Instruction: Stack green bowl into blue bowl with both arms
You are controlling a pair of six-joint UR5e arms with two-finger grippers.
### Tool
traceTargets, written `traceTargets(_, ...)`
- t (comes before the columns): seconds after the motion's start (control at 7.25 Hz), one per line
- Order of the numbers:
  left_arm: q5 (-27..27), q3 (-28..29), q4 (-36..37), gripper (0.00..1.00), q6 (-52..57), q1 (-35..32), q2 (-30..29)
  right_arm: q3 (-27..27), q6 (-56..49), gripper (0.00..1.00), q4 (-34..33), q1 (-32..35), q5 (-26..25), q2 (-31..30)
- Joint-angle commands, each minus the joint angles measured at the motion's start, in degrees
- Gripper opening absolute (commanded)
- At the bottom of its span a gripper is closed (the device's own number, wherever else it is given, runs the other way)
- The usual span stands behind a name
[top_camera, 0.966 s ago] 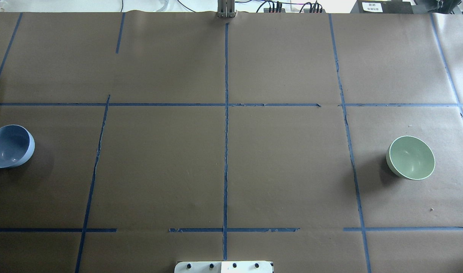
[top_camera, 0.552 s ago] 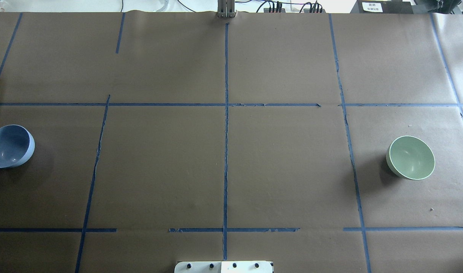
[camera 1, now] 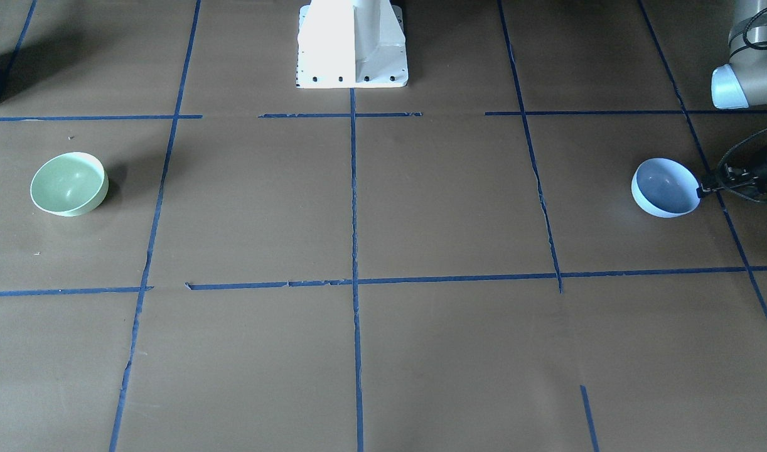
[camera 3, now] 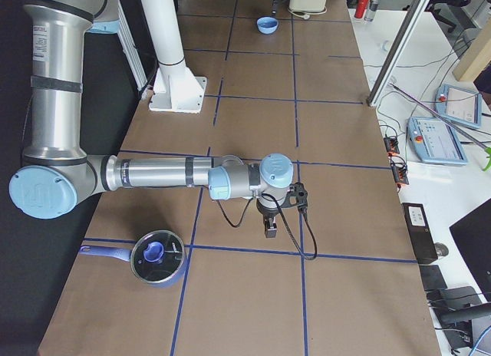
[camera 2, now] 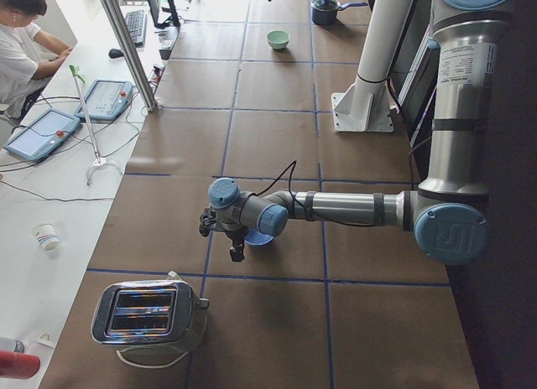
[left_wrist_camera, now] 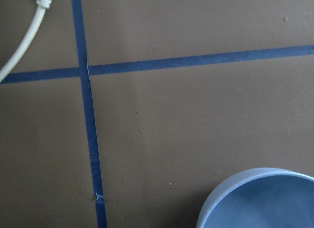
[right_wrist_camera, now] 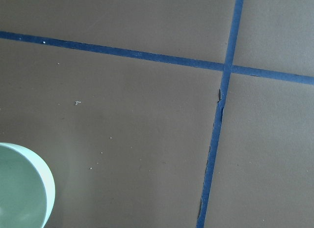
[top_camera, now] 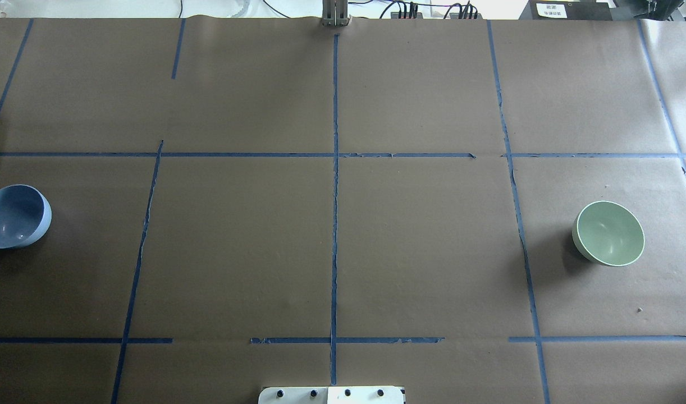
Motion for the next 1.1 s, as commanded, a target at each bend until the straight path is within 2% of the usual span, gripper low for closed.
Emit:
traceTargets(0.0,0.02,4.57,-6.79,0.86,-2.95,3.98,-0.04,-0.11,0.0,1.0,0.23,-0.12,0.23,-0.03)
traceTargets(0.28,-0.07,4.77,-7.51,0.14,-6.28,5.04,-0.13,-0.02,0.0,1.0,0.23,-0.21,0.41,-0.03)
traceTargets(0.41,-0.15,4.07,-9.08,0.03,-6.99,5.22,-0.13,-0.02,-0.08,1.0,0.32,-0.3,2.06,-0.03)
traceTargets(0.69,-5.05,0.39,-16.26,0.0,-20.54,5.49,-1.52,0.07,-0.08,1.0,0.32,-0.65,3.48,-0.03)
traceTargets(0.83,-7.86,-3.71,-17.7,0.0,-30.28,6.79,-4.58,0.07,-0.08,1.0,0.32,-0.65,3.66,-0.12)
traceTargets(0.97,-7.98,-6.28,-17.62,0.0,-43.16,10.98,-11.83,-0.02,0.09,1.0,0.84,-0.83,3.66,-0.03)
